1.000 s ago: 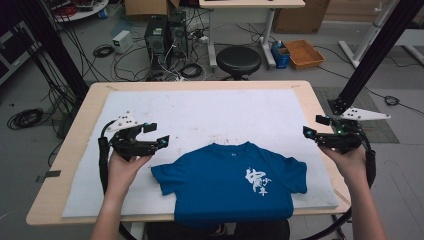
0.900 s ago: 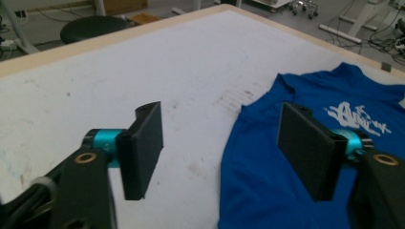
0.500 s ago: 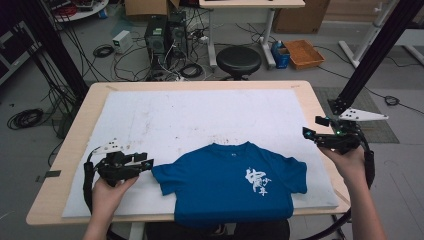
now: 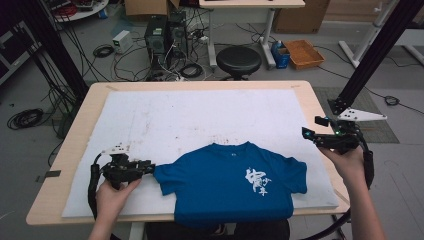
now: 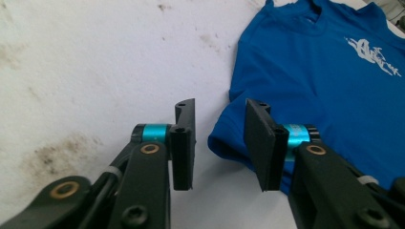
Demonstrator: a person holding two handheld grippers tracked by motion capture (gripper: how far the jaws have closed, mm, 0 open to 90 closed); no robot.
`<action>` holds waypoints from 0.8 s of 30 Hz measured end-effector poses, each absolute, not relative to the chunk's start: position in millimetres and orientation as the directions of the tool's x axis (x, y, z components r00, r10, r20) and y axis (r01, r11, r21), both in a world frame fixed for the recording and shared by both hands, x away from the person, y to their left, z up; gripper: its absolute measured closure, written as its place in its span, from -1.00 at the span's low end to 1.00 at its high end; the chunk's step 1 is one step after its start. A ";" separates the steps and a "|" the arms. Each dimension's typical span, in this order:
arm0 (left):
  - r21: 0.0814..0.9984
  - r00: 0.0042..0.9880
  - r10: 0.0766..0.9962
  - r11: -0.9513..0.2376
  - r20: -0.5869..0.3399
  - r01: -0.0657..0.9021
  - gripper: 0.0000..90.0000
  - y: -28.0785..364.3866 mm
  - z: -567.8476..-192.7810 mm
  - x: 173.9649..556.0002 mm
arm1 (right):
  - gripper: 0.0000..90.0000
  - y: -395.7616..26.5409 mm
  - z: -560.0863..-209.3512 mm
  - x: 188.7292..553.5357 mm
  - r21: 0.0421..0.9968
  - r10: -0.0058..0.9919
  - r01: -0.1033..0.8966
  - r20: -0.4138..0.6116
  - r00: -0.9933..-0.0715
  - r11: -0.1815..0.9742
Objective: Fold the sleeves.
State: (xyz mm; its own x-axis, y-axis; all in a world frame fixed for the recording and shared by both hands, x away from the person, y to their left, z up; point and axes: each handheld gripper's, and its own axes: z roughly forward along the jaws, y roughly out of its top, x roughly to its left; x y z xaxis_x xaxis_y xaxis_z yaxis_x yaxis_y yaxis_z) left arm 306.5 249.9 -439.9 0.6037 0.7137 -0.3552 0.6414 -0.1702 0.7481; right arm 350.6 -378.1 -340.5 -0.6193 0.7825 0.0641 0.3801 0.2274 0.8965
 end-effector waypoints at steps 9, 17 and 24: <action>0.749 0.609 0.689 -0.143 -0.394 0.647 0.96 241.1 -430.3 304.4 | -0.44 -378.9 -339.5 350.0 0.900 0.782 0.373 0.060 -0.620 0.227; 0.752 0.613 0.645 -0.088 -0.457 0.654 0.96 199.4 -397.3 306.9 | -0.43 -377.9 -339.6 349.8 0.897 0.783 0.373 0.050 -0.620 0.238; 0.728 0.627 0.601 -0.107 -0.495 0.677 0.96 143.1 -388.8 317.4 | -0.43 -380.0 -338.6 349.1 0.900 0.785 0.366 0.043 -0.618 0.239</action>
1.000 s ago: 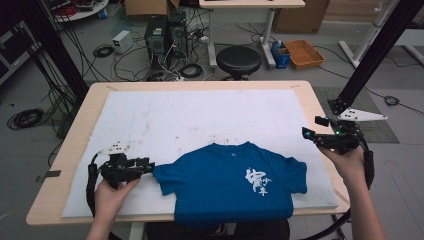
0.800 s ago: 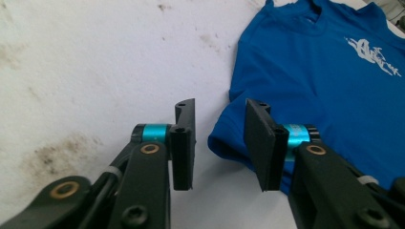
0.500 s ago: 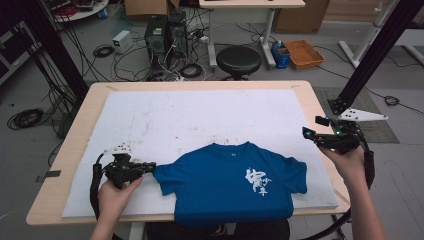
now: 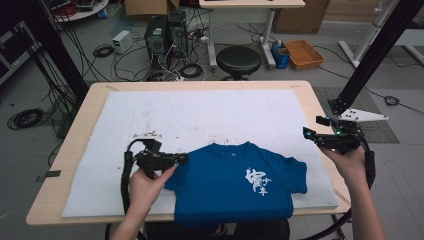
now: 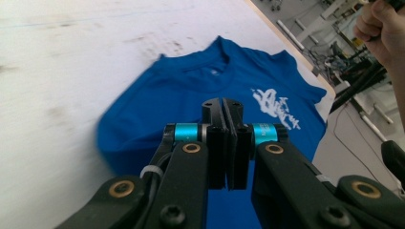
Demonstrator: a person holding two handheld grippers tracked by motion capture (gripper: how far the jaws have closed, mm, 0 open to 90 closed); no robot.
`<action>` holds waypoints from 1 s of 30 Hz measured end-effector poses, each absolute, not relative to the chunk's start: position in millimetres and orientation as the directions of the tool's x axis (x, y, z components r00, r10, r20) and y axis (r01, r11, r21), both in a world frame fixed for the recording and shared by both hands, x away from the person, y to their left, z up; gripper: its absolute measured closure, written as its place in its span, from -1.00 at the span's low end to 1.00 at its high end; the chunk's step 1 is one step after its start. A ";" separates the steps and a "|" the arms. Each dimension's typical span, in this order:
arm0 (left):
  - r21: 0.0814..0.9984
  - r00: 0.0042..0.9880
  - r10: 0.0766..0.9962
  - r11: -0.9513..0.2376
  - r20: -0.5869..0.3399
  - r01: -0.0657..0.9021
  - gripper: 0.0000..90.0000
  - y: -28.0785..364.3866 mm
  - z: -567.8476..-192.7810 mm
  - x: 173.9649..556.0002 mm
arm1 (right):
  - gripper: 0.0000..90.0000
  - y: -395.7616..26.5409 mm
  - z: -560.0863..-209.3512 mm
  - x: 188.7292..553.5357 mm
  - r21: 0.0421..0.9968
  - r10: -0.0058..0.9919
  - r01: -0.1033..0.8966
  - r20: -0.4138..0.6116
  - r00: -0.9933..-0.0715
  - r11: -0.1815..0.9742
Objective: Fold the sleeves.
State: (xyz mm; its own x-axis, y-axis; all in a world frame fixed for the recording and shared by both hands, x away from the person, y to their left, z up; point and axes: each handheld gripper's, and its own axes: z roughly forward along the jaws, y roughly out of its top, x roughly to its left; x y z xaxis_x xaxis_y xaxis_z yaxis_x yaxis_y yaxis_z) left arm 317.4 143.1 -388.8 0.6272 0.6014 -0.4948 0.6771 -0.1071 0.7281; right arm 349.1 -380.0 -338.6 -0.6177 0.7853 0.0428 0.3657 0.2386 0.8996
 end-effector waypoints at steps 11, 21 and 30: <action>0.709 0.628 0.605 -0.144 -0.489 0.691 0.96 88.9 -400.2 335.2 | -0.43 -378.1 -340.7 350.2 0.890 0.789 0.371 0.019 -0.614 0.266; 0.789 0.717 0.583 -0.197 -0.383 0.582 0.58 68.6 -413.7 341.5 | -0.36 -374.7 -347.3 353.4 0.876 0.798 0.396 0.020 -0.603 0.277; 0.876 0.753 0.595 -0.163 -0.279 0.454 0.16 107.2 -391.5 325.0 | -0.02 -378.6 -356.1 346.5 0.855 0.814 0.453 0.065 -0.577 0.253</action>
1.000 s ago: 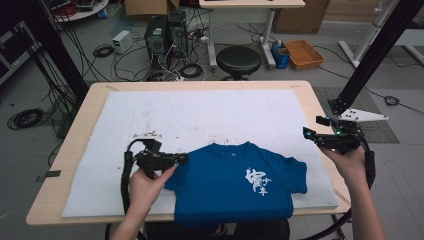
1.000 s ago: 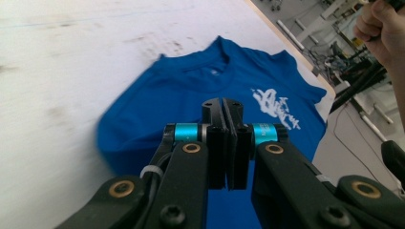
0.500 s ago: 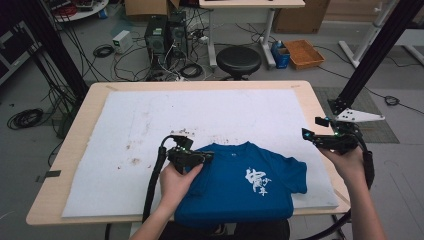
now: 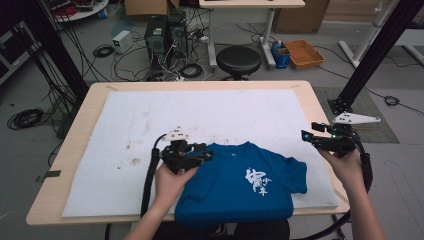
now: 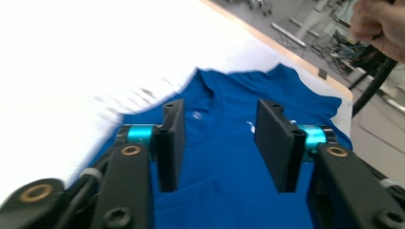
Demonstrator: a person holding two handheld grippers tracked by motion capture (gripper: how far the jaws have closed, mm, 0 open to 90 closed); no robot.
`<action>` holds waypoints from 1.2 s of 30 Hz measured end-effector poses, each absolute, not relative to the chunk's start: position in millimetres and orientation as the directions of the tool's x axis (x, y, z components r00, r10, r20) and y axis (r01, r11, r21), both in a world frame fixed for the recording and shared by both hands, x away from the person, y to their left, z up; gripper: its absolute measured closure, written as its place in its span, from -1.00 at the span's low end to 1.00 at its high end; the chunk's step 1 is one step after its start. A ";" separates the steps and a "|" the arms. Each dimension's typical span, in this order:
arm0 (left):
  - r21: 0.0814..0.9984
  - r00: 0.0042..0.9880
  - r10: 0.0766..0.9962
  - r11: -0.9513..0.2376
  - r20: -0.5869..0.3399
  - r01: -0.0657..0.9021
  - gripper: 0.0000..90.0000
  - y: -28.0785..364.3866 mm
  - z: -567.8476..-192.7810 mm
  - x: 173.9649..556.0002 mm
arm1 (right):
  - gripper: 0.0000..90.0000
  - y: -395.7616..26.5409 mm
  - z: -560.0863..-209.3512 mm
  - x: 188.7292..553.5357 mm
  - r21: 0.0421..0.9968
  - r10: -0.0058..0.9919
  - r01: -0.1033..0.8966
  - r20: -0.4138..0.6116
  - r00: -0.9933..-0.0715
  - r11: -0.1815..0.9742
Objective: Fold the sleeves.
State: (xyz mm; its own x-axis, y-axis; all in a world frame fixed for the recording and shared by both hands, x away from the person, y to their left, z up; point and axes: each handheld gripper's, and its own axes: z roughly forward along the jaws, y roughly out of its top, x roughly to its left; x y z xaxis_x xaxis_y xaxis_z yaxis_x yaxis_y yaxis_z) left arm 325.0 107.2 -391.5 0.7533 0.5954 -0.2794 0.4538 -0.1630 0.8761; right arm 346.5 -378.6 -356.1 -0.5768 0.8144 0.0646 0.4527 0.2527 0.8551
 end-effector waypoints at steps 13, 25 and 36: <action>0.894 0.688 0.687 -0.128 -0.233 0.430 0.11 201.6 -409.2 305.7 | 0.48 -416.5 -419.6 335.1 0.759 0.798 0.601 0.190 -0.572 0.251; 0.881 0.696 0.678 -0.153 -0.236 0.448 0.11 198.9 -413.6 308.6 | 0.58 -401.1 -442.6 341.6 0.688 0.758 0.625 0.167 -0.631 0.369; 0.880 0.697 0.675 -0.150 -0.243 0.452 0.11 199.6 -414.5 308.8 | 1.00 -392.3 -414.6 320.8 0.740 0.751 0.551 0.096 -0.654 0.385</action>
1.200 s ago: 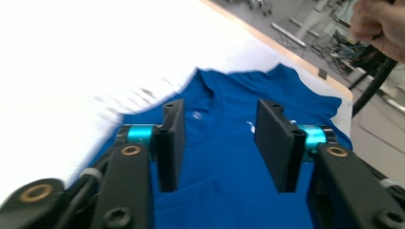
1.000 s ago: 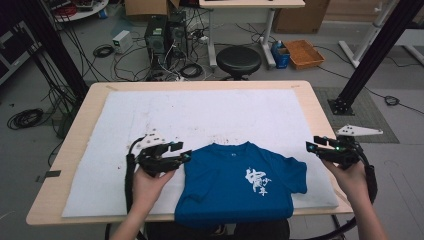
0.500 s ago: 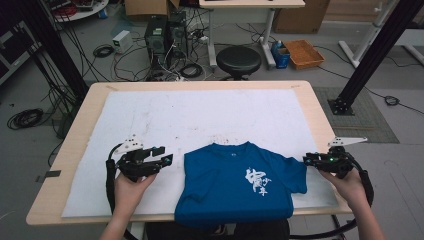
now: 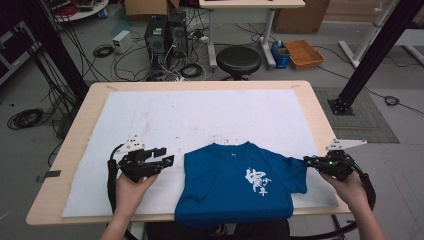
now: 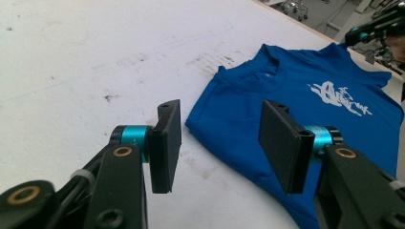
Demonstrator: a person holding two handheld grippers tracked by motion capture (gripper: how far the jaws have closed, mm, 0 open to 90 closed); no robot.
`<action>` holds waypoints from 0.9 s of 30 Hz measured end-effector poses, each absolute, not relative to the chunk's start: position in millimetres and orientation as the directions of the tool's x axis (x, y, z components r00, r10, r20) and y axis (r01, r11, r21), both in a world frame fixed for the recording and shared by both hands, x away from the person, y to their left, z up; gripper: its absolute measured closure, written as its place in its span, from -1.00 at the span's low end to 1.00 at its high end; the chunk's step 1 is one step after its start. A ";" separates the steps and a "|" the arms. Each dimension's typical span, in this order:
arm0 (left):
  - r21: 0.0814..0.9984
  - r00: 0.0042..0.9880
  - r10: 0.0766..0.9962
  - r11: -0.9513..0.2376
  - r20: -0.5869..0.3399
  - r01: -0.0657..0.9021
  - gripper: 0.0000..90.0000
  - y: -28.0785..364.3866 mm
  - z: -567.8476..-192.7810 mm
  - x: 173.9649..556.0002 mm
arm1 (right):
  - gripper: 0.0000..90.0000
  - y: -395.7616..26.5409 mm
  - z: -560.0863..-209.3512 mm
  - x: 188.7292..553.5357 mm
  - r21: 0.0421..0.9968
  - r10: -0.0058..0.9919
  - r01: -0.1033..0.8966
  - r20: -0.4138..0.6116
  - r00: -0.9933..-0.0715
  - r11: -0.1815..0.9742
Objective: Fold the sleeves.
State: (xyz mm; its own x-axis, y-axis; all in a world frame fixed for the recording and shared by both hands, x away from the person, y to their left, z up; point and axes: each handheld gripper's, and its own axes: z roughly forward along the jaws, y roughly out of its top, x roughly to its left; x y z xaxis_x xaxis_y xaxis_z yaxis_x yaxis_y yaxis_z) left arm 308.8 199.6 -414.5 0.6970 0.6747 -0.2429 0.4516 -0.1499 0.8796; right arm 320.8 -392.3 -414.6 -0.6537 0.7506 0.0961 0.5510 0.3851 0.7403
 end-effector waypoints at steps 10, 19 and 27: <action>0.878 0.702 0.668 -0.153 -0.246 0.453 0.11 198.5 -414.8 310.0 | 1.00 -336.3 -369.3 299.3 0.765 0.719 0.496 0.062 -0.692 0.411; 0.873 0.712 0.656 -0.164 -0.251 0.459 0.11 194.0 -414.8 311.0 | 1.00 -254.8 -366.3 299.3 0.717 0.706 0.478 -0.028 -0.708 0.508; 0.869 0.717 0.650 -0.173 -0.254 0.464 0.11 191.5 -416.4 311.9 | 0.82 -201.0 -378.2 312.8 0.704 0.672 0.436 -0.077 -0.737 0.560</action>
State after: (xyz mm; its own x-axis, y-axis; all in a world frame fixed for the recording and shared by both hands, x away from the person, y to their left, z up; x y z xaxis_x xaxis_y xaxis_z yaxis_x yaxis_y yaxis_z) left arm 311.9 191.5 -416.4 0.7165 0.6498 -0.2538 0.4643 -0.1727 0.8687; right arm 312.8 -201.0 -378.2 -0.7366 0.6718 -0.0775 0.4364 0.5597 0.7044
